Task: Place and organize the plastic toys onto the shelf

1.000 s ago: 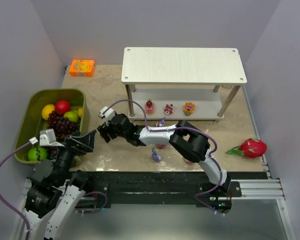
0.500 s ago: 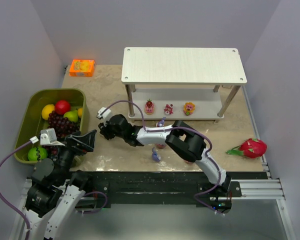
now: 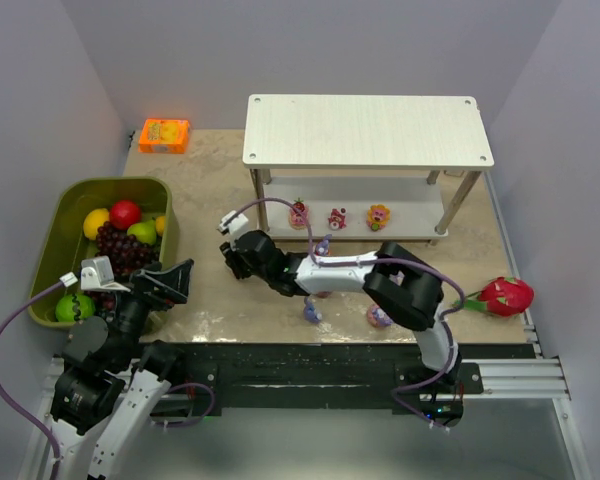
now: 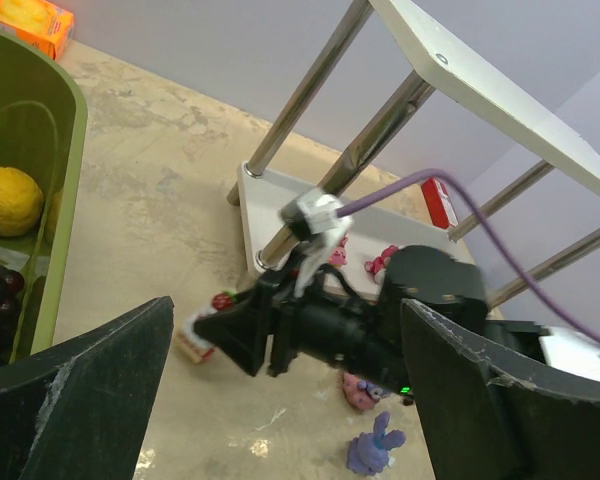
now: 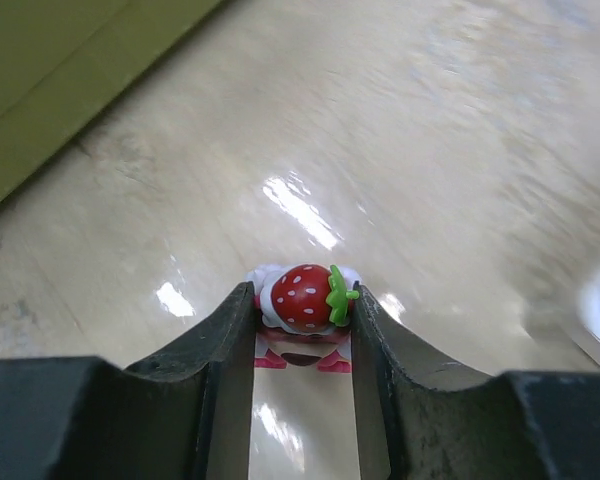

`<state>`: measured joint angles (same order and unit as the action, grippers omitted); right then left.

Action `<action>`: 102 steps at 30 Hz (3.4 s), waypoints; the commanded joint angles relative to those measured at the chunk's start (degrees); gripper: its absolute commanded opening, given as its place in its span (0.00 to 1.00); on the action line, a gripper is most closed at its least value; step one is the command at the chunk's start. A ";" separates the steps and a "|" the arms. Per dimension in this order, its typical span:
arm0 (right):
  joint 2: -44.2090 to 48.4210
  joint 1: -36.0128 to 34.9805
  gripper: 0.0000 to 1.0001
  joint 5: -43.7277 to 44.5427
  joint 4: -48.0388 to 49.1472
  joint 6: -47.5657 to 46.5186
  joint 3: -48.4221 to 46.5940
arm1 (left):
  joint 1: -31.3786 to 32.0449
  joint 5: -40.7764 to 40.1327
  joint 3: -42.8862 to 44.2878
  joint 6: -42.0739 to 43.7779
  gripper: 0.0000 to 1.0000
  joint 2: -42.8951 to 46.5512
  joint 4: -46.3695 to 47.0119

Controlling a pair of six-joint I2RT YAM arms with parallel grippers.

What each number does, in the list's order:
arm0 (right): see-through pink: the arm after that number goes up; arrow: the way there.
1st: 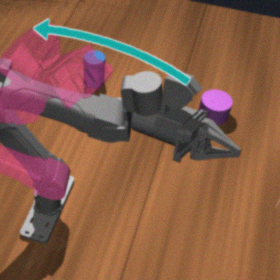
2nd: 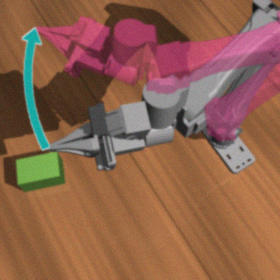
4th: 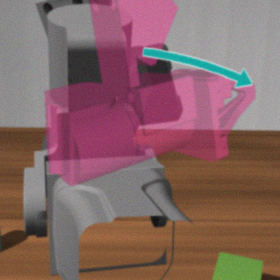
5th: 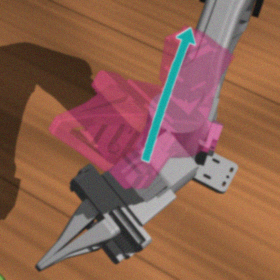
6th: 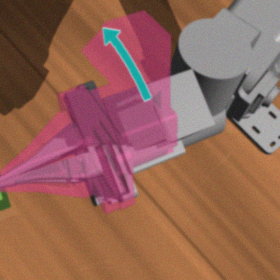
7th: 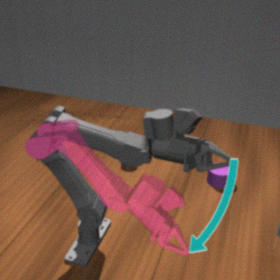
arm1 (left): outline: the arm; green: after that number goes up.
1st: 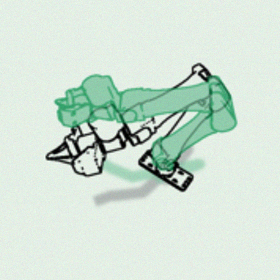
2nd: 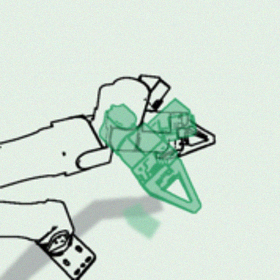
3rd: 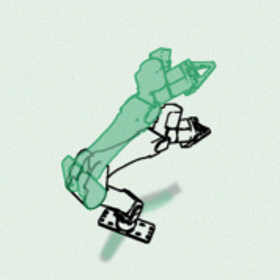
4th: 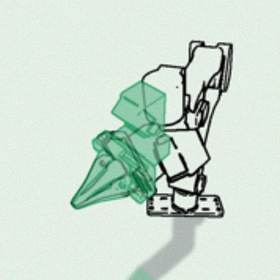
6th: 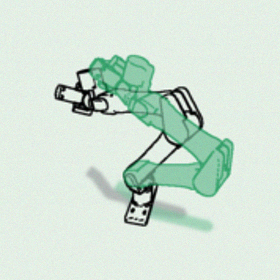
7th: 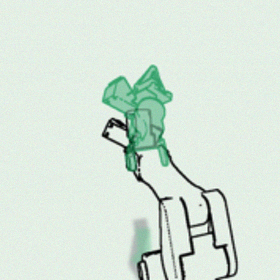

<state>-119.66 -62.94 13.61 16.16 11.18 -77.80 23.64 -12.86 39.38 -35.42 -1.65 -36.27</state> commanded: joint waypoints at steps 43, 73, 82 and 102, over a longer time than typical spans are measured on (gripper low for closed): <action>52.16 43.14 0.00 18.41 -3.69 -0.54 38.78 | -0.35 0.38 0.35 -0.18 1.00 -0.63 1.03; 42.67 51.77 0.10 10.83 0.54 -3.01 39.30 | -0.35 0.91 0.53 0.09 1.00 -1.16 0.76; 43.63 51.77 0.41 10.48 -1.22 -2.30 38.51 | -0.35 0.91 0.53 0.00 0.99 -1.16 0.68; 53.73 51.16 0.75 -5.42 -31.35 9.47 30.86 | -0.35 0.03 0.53 -0.18 1.00 -1.08 0.68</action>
<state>-69.36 -11.55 16.08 -1.48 15.70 -43.18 23.64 -12.25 39.38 -35.40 -3.25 -36.51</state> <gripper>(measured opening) 0.761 0.994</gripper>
